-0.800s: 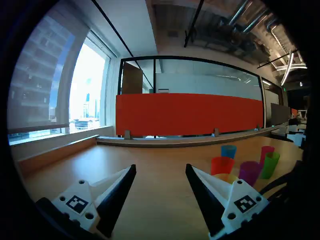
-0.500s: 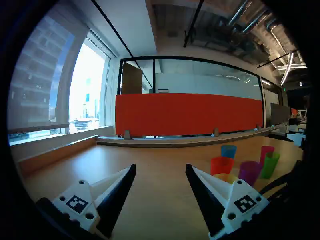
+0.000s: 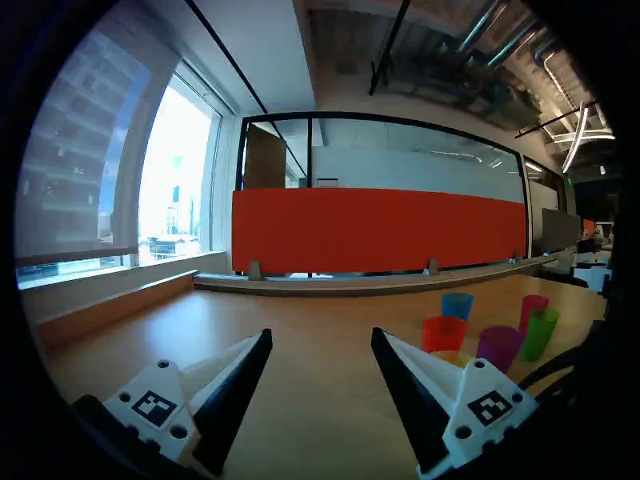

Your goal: Pour water

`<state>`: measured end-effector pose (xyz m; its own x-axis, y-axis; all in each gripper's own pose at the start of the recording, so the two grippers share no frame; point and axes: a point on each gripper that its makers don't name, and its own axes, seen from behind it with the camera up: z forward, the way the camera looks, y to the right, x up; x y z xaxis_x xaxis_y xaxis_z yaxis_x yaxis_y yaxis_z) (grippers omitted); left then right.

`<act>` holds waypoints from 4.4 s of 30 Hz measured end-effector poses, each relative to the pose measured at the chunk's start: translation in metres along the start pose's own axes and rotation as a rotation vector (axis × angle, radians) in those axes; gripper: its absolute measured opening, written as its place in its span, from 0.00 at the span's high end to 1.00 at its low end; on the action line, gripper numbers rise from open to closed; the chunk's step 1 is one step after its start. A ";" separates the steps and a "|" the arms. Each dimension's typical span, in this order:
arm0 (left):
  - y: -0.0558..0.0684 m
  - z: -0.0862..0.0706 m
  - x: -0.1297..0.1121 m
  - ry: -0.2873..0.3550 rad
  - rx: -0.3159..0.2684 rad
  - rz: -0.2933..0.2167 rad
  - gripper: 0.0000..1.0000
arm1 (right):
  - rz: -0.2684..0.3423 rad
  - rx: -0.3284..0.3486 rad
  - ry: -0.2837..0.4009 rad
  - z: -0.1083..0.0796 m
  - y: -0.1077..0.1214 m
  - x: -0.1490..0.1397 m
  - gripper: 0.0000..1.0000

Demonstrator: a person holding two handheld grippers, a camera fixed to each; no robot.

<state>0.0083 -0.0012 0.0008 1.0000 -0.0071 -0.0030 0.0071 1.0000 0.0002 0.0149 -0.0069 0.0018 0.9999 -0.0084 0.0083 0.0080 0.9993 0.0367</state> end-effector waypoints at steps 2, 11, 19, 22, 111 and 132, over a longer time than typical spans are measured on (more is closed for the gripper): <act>-0.002 0.001 0.008 0.006 0.003 -0.003 0.08 | -0.010 0.001 0.006 0.001 0.001 0.009 0.00; -0.010 0.008 0.055 0.012 0.004 0.006 0.08 | -0.052 0.013 -0.019 0.007 0.001 0.042 0.00; -0.012 0.015 0.104 0.030 -0.018 0.008 0.08 | -0.004 0.043 -0.019 0.014 -0.002 0.091 0.00; -0.011 0.017 0.123 0.037 -0.028 0.017 0.08 | -0.004 0.050 -0.017 0.018 -0.003 0.108 0.00; 0.082 0.085 0.201 -0.143 -0.534 0.251 0.08 | -0.312 0.590 -0.292 0.017 -0.082 0.153 0.00; 0.120 0.085 0.170 -0.233 -0.684 0.311 0.08 | -0.328 0.672 -0.383 0.013 -0.090 0.120 0.00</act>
<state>0.1791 0.1172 0.0856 0.9311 0.3491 0.1059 -0.2011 0.7333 -0.6495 0.1336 -0.0987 0.0128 0.8750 -0.4275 0.2274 0.1697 0.7105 0.6829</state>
